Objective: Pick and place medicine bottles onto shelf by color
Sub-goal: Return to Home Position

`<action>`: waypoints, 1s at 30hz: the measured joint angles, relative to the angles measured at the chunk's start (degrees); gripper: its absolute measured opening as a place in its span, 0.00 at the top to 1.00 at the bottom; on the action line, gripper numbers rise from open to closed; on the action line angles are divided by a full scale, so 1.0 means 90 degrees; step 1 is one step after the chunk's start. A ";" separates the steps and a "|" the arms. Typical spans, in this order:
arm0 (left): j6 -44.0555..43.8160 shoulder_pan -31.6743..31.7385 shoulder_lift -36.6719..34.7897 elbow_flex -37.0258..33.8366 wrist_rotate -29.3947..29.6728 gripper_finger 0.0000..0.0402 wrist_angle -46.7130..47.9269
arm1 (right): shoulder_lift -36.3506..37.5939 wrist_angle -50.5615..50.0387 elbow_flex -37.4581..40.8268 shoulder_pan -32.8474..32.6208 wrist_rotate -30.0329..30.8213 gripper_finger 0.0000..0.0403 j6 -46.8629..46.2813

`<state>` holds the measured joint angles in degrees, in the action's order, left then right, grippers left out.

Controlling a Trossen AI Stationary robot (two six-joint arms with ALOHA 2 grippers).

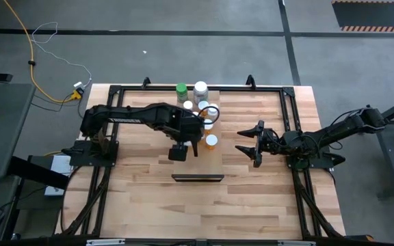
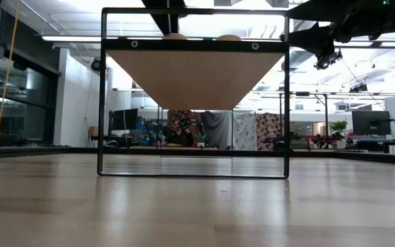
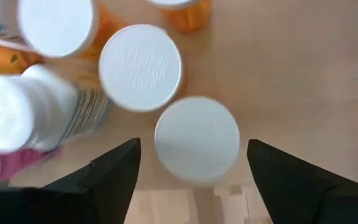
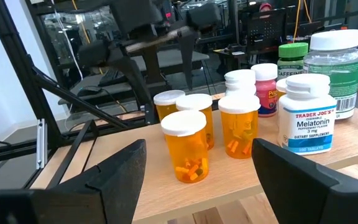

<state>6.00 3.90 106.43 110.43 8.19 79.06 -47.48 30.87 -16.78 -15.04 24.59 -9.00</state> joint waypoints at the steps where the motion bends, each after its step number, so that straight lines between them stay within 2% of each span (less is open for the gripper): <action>1: -0.0041 0.0000 -0.0001 0.0088 0.0009 0.29 0.0119 | 0.0000 0.0000 0.0000 -0.0001 -0.0001 0.30 0.0001; 6: -0.0502 0.0000 -0.0027 0.0631 0.0307 0.30 0.0811 | 0.0000 0.0000 0.0000 -0.0001 -0.0025 0.30 0.0001; 9: -0.0769 -0.0003 -0.0288 0.0700 0.0478 0.31 0.0740 | 0.0000 0.0000 0.0000 0.0001 -0.0025 0.30 0.0001; 13: -0.0886 -0.0144 -0.0954 0.0542 0.0659 0.32 -0.0247 | 0.0000 -0.0006 0.0000 -0.0001 -0.0081 0.30 -0.0014; 16: -0.0791 -0.0365 -0.1740 -0.0007 0.0765 0.34 -0.1247 | -0.0006 -0.0012 0.0000 -0.0040 -0.0125 0.30 -0.0115; 19: -0.0708 -0.0680 -0.2719 -0.0929 0.0965 0.36 -0.2201 | -0.0012 -0.0027 0.0000 -0.0125 -0.0121 0.30 -0.0095; 22: -0.0629 -0.1014 -0.3836 -0.2228 0.1213 0.39 -0.3370 | -0.0012 0.0005 0.0000 -0.0205 -0.0117 0.30 0.0031; 26: -0.0304 -0.1412 -0.5411 -0.4454 0.1486 0.42 -0.5314 | -0.0012 0.0085 0.0000 -0.0229 -0.0115 0.30 0.0049; 30: 0.0109 -0.1569 -0.6763 -0.6585 0.1418 0.47 -0.7311 | -0.0012 0.0166 0.0000 -0.0229 -0.0110 0.30 0.0051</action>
<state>6.98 -10.22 45.56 51.16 20.95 13.26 -47.59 32.37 -16.78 -17.10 23.59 -8.55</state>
